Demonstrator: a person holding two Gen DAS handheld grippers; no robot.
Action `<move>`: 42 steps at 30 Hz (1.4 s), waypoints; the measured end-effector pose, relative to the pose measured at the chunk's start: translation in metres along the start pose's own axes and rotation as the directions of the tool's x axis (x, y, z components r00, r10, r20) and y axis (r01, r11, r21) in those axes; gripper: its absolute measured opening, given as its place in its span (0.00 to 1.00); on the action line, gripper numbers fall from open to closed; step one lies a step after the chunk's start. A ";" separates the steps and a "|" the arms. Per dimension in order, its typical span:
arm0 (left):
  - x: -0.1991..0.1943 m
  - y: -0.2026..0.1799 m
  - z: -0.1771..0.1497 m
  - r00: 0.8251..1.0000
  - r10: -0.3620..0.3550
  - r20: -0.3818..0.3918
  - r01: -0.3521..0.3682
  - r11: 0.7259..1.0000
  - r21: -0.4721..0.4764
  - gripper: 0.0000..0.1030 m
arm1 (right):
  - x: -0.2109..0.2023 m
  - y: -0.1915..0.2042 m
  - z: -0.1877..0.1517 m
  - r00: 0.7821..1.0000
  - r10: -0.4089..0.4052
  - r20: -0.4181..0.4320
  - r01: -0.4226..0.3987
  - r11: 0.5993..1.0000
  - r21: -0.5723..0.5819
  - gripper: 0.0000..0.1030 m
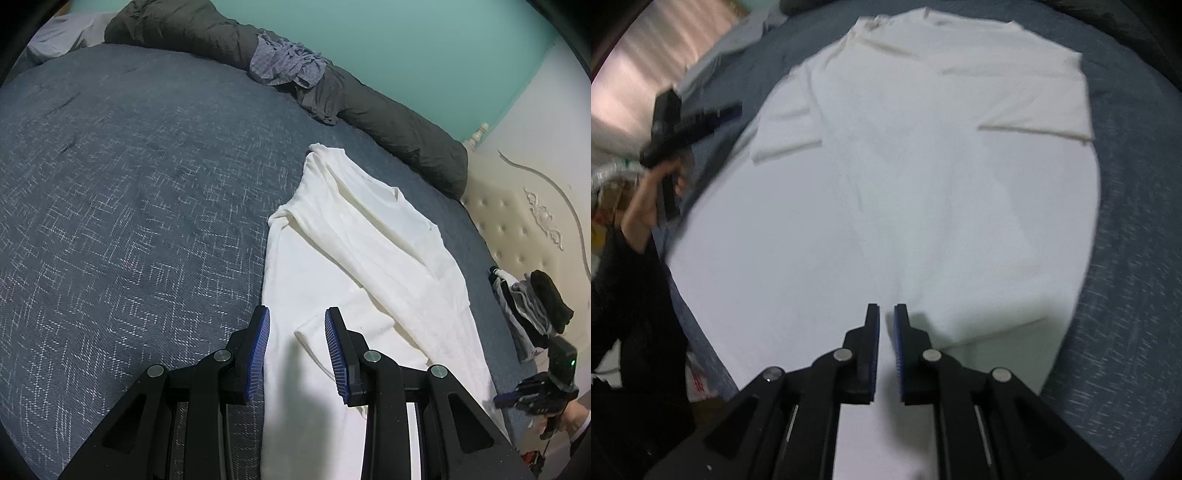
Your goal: Fold clothes
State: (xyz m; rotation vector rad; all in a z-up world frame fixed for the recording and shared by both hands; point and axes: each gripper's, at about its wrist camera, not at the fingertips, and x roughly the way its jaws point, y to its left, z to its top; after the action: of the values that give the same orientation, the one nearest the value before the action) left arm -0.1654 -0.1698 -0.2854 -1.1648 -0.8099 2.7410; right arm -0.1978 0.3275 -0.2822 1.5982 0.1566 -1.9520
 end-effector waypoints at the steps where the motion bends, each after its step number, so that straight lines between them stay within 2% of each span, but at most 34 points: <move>1: 0.000 0.000 0.000 1.000 0.000 0.000 0.000 1.000 -0.001 0.33 | -0.007 -0.008 0.000 1.000 -0.019 0.025 0.018 0.999 0.029 0.08; 3: 0.001 0.000 0.000 1.000 0.000 -0.001 0.000 1.000 0.000 0.33 | -0.022 -0.025 -0.001 0.996 -0.058 0.074 0.052 0.995 0.088 0.13; 4: 0.001 -0.001 0.000 1.000 0.000 -0.001 0.000 1.000 0.001 0.33 | -0.027 -0.033 -0.001 0.992 -0.082 0.091 0.071 0.990 0.118 0.20; 5: 0.001 -0.001 0.000 1.000 0.000 -0.002 0.000 1.000 0.001 0.33 | -0.027 -0.041 -0.002 0.990 -0.113 0.088 0.099 0.984 0.150 0.22; 9: 0.002 -0.001 0.000 1.000 0.002 -0.003 -0.002 1.000 0.002 0.33 | -0.018 -0.060 -0.004 0.985 -0.155 0.069 0.136 0.963 0.231 0.22; 15: 0.005 0.003 0.005 1.000 0.012 0.003 -0.012 1.000 -0.007 0.33 | -0.011 -0.066 -0.012 0.986 -0.152 0.061 0.132 0.958 0.255 0.21; 16: 0.006 0.004 0.006 1.000 0.015 0.005 -0.015 1.000 -0.007 0.33 | -0.010 -0.067 -0.013 0.987 -0.152 0.060 0.132 0.957 0.259 0.19; 17: 0.006 0.004 0.007 1.000 0.016 0.006 -0.016 1.000 -0.007 0.33 | -0.009 -0.068 -0.014 0.987 -0.151 0.058 0.131 0.956 0.263 0.11; 19: 0.008 0.005 0.010 1.000 0.019 0.007 -0.019 1.000 -0.007 0.33 | -0.007 -0.071 -0.016 0.987 -0.150 0.056 0.130 0.954 0.271 0.06; 26: 0.015 0.004 0.024 0.999 0.031 0.019 -0.031 0.999 0.006 0.33 | -0.008 -0.077 -0.025 0.987 -0.145 0.063 0.120 0.945 0.306 0.04; 30: 0.020 0.004 0.037 0.999 0.030 0.027 -0.030 0.999 0.013 0.33 | -0.034 -0.078 -0.017 0.978 -0.138 0.157 0.079 0.938 0.336 0.05; 34: 0.030 0.003 0.053 0.998 0.040 0.038 -0.041 0.999 0.022 0.33 | -0.035 -0.062 0.023 0.972 -0.100 0.213 0.032 0.953 0.302 0.05; 40: 0.053 0.005 0.069 0.999 0.040 0.017 -0.041 0.998 0.041 0.33 | -0.002 -0.019 0.120 0.971 -0.026 0.237 -0.024 0.979 0.204 0.06; 42: 0.061 0.005 0.072 0.999 0.035 0.005 -0.036 0.998 0.049 0.33 | 0.025 -0.004 0.166 0.971 -0.008 0.238 -0.034 0.985 0.171 0.06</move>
State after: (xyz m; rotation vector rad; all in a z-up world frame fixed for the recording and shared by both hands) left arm -0.2570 -0.1908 -0.2860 -1.1763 -0.7253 2.7756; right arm -0.3433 0.2465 -0.2626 1.4493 -0.1249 -2.1787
